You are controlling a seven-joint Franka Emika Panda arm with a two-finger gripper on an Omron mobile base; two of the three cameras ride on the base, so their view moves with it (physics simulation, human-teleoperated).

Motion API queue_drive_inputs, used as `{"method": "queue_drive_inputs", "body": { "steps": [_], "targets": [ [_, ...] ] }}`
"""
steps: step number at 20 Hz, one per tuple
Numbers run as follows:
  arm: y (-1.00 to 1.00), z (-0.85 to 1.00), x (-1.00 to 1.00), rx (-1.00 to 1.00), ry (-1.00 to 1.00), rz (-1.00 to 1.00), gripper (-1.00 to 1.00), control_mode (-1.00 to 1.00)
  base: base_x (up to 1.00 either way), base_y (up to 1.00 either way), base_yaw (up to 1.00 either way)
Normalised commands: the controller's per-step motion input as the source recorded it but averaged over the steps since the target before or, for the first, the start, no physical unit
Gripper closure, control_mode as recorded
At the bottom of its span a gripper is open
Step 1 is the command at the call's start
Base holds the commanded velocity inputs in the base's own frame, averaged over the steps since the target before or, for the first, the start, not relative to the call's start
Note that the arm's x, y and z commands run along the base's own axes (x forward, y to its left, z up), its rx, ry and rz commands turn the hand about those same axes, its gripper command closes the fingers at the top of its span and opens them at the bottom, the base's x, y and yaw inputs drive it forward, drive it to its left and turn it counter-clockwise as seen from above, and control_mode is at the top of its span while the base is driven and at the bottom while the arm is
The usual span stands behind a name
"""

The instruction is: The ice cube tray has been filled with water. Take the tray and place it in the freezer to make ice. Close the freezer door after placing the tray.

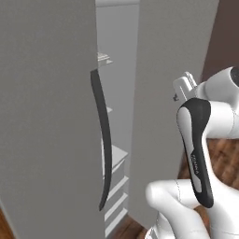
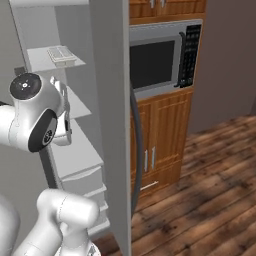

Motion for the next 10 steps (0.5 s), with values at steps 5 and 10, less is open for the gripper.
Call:
{"method": "queue_drive_inputs", "body": {
  "steps": [5, 10],
  "targets": [
    [0.0, 0.0, 0.0, 0.0, 0.0, 0.0, -1.0, 1.0, 0.0, -0.26, 0.25],
    [0.0, 0.0, 0.0, 0.0, 0.0, 0.0, -1.0, 1.0, -0.02, -0.43, 0.28]
  ]
}}
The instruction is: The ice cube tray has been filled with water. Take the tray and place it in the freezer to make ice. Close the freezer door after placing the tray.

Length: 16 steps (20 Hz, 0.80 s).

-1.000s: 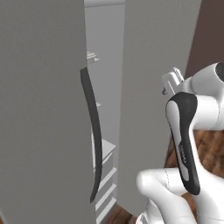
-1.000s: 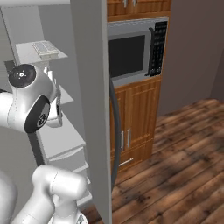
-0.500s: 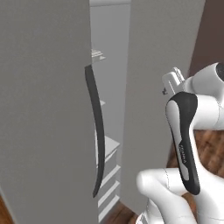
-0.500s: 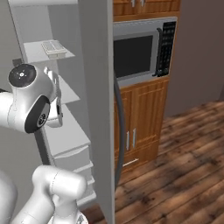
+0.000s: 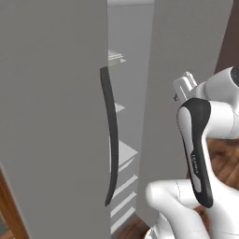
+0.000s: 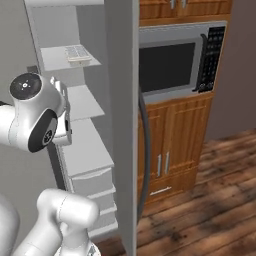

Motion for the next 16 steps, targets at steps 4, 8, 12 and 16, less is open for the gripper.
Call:
{"method": "queue_drive_inputs", "body": {
  "steps": [4, 8, 12, 16],
  "targets": [
    [0.0, 0.0, 0.0, 0.0, 0.0, 0.0, -1.0, 1.0, -0.08, -0.63, 0.25],
    [0.0, 0.0, 0.0, 0.0, 0.0, 0.0, -1.0, 1.0, -0.18, -0.77, 0.23],
    [0.0, 0.0, 0.0, 0.0, 0.0, 0.0, -1.0, 1.0, -0.18, -0.61, 0.2],
    [0.0, 0.0, 0.0, 0.0, 0.0, 0.0, -1.0, 1.0, -0.01, -0.05, 0.2]
  ]
}}
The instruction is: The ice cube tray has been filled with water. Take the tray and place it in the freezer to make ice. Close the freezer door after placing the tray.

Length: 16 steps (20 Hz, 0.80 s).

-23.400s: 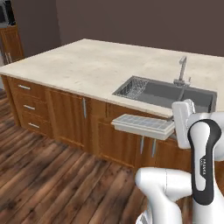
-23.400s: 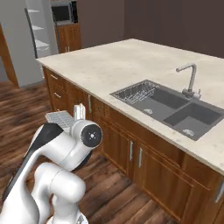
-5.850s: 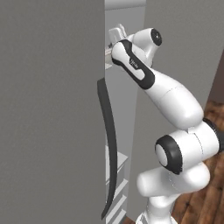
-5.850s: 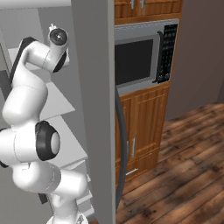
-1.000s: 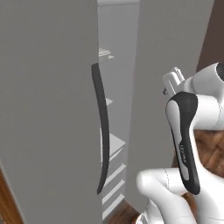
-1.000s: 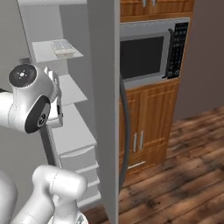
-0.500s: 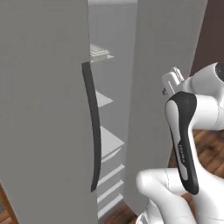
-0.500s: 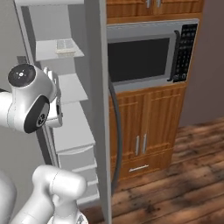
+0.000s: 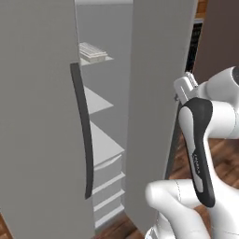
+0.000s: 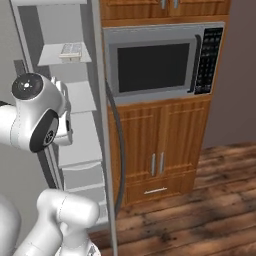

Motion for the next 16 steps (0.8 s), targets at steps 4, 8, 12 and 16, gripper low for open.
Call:
{"method": "queue_drive_inputs", "body": {
  "steps": [4, 8, 12, 16],
  "targets": [
    [0.0, 0.0, 0.0, 0.0, 0.0, 0.0, -1.0, 1.0, 0.0, 0.0, 0.23],
    [0.0, 0.0, 0.0, 0.0, 0.0, 0.0, -1.0, 1.0, 0.0, 0.0, 0.24],
    [0.0, 0.0, 0.0, 0.0, 0.0, 0.0, -1.0, 1.0, 0.0, -0.03, 0.27],
    [0.0, 0.0, 0.0, 0.0, 0.0, 0.0, -1.0, 1.0, 0.0, -0.06, 0.28]
  ]
}}
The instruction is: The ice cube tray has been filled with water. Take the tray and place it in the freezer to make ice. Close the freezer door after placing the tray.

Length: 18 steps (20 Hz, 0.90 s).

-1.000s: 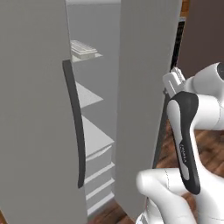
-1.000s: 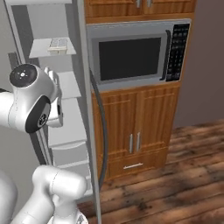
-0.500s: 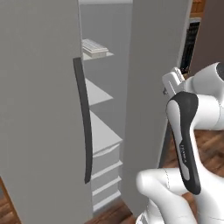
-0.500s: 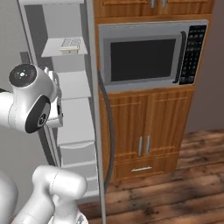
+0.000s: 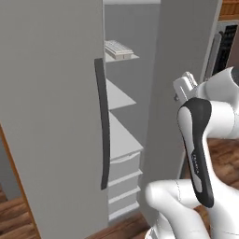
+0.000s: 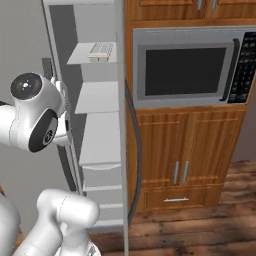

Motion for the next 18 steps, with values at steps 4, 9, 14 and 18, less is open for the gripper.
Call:
{"method": "queue_drive_inputs", "body": {
  "steps": [4, 9, 14, 18],
  "targets": [
    [0.0, 0.0, 0.0, 0.0, 0.0, 0.0, -1.0, 1.0, 0.14, -0.06, 0.27],
    [-0.03, -0.01, 0.01, 0.0, 0.0, 0.03, -1.0, -1.0, 0.09, -0.09, 0.18],
    [-0.17, 0.0, 0.03, 0.0, 0.0, 0.13, -1.0, -1.0, 0.0, 0.0, 0.0],
    [-0.16, 0.0, 0.04, 0.0, 0.0, 0.08, -1.0, -1.0, 0.0, 0.0, 0.0]
  ]
}}
